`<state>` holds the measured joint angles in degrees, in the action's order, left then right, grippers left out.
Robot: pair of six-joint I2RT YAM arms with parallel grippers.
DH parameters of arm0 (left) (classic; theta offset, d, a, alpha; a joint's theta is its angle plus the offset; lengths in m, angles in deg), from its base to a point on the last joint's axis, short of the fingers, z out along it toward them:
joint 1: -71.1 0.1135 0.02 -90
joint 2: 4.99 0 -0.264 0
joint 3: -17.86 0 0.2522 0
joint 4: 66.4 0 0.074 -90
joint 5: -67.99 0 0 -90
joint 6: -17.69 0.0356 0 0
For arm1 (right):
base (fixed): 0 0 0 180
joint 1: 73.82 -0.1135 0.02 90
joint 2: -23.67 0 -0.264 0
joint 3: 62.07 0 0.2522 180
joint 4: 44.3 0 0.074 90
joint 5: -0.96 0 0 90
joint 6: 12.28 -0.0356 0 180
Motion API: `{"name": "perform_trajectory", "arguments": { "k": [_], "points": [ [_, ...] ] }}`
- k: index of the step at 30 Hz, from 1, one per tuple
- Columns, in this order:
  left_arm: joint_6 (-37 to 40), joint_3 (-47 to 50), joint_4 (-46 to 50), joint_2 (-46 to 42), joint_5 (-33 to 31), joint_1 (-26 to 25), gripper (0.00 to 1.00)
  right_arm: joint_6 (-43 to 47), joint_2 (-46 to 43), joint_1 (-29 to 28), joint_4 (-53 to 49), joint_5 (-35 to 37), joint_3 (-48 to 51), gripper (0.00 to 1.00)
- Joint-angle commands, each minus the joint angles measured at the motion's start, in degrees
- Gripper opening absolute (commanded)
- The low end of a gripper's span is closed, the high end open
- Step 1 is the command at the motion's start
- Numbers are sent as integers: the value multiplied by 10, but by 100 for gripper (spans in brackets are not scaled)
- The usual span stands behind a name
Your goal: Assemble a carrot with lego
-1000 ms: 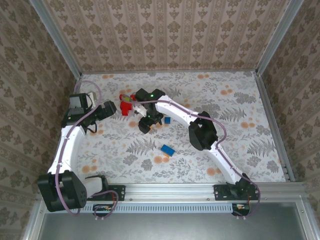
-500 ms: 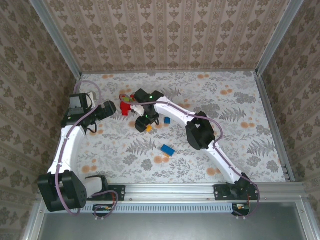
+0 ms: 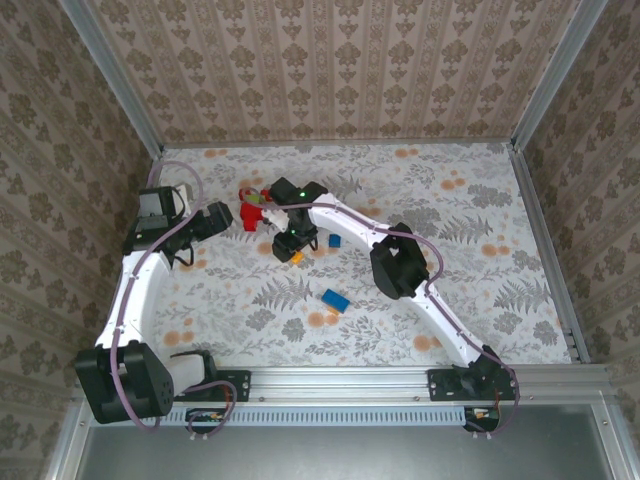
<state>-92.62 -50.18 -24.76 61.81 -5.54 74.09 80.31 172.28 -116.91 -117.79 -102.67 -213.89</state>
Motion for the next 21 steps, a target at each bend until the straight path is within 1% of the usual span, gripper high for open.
{"name": "perform_trajectory", "arguments": {
  "k": [1,4,11,16,21],
  "points": [
    [11,-16,8,5,-5,-2,100,-4,11,3,-6,-13,-16,54],
    [11,-16,8,4,-4,-2,100,-4,13,3,-7,-10,-16,54],
    [11,-16,7,4,-3,-2,100,-4,19,4,-10,-6,-19,52],
    [11,-16,7,4,-2,-2,100,-5,20,5,-11,-6,-18,44],
    [11,-16,6,3,-1,-2,100,-5,19,5,-17,-7,-19,39]
  ]
}}
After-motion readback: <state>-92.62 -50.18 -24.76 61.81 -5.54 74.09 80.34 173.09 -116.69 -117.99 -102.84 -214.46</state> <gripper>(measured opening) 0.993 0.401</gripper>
